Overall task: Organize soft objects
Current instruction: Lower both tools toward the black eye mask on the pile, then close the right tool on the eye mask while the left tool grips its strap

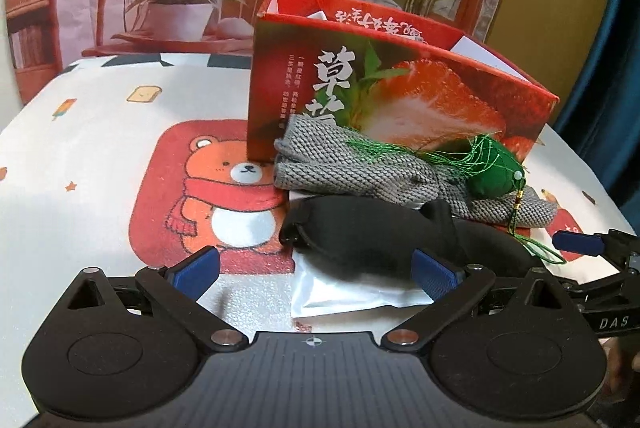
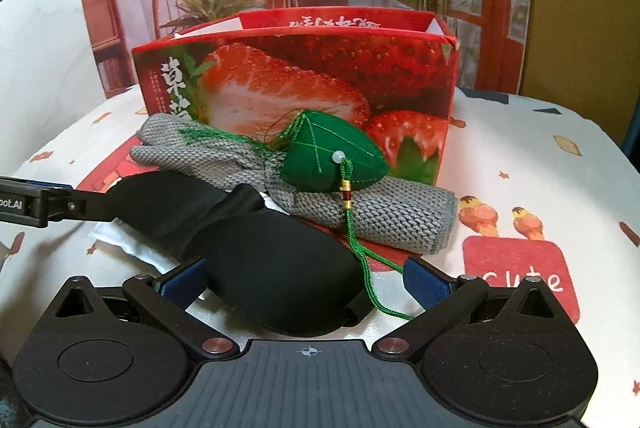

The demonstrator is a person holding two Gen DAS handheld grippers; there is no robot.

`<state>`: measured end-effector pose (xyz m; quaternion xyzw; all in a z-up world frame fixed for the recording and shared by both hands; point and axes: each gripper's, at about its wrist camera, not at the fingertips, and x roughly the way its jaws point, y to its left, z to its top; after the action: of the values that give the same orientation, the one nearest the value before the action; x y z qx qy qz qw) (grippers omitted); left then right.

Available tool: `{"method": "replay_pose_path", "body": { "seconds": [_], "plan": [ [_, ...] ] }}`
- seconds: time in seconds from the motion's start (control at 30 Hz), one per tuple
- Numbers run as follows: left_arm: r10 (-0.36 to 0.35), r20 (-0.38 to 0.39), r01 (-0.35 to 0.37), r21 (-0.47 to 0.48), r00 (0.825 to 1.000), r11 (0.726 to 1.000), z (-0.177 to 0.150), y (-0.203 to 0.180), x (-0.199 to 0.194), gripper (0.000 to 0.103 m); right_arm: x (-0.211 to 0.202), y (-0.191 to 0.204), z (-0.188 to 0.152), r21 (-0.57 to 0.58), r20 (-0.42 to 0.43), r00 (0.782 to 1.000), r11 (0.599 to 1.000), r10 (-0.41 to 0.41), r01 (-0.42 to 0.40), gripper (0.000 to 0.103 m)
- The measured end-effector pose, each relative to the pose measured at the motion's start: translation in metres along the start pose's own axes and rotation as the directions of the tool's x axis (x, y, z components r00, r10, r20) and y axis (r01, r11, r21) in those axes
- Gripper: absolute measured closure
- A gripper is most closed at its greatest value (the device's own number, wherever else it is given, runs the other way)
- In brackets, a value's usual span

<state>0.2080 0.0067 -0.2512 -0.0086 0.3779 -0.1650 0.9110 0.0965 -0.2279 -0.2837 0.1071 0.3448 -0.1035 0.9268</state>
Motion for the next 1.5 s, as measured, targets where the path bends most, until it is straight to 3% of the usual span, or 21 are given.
{"method": "replay_pose_path", "body": {
  "seconds": [0.43, 0.6, 0.87, 0.93, 1.13, 1.37, 1.5],
  "plan": [
    [-0.009, -0.002, 0.009, -0.003, 1.0, 1.0, -0.003, 0.001, 0.0, 0.006, 0.006, 0.013, -0.005, -0.082, -0.018, 1.0, 0.997, 0.009, -0.011, 0.0],
    [-0.014, -0.004, 0.014, -0.001, 1.0, 1.0, -0.004, 0.001, 0.001, 0.009, 0.007, 0.011, -0.006, -0.098, -0.015, 0.999, 0.995, -0.038, 0.036, 0.001],
    [-0.032, 0.003, 0.032, 0.008, 0.999, 0.999, -0.002, 0.0, 0.001, 0.012, -0.006, 0.003, 0.006, -0.087, 0.07, 0.997, 0.995, -0.04, 0.046, 0.011],
    [-0.032, 0.003, 0.032, 0.021, 0.999, 0.999, -0.002, -0.001, 0.001, 0.012, -0.005, 0.001, 0.008, -0.084, 0.066, 0.996, 0.994, -0.057, 0.063, 0.019],
    [-0.045, -0.006, 0.045, 0.067, 0.999, 0.997, 0.001, -0.007, 0.003, 0.013, -0.006, -0.008, 0.012, -0.046, 0.073, 0.995, 0.996, -0.072, 0.075, 0.028],
    [-0.046, 0.017, 0.043, 0.136, 0.999, 0.99, 0.006, -0.016, 0.005, 0.013, -0.005, -0.015, 0.016, -0.017, 0.076, 0.992, 0.995, -0.098, 0.1, 0.032],
    [-0.01, 0.025, 0.007, 0.119, 1.0, 0.993, 0.014, -0.009, 0.012, 0.013, -0.004, -0.023, 0.016, 0.017, 0.068, 0.991, 0.993, -0.118, 0.117, 0.034]
  ]
}}
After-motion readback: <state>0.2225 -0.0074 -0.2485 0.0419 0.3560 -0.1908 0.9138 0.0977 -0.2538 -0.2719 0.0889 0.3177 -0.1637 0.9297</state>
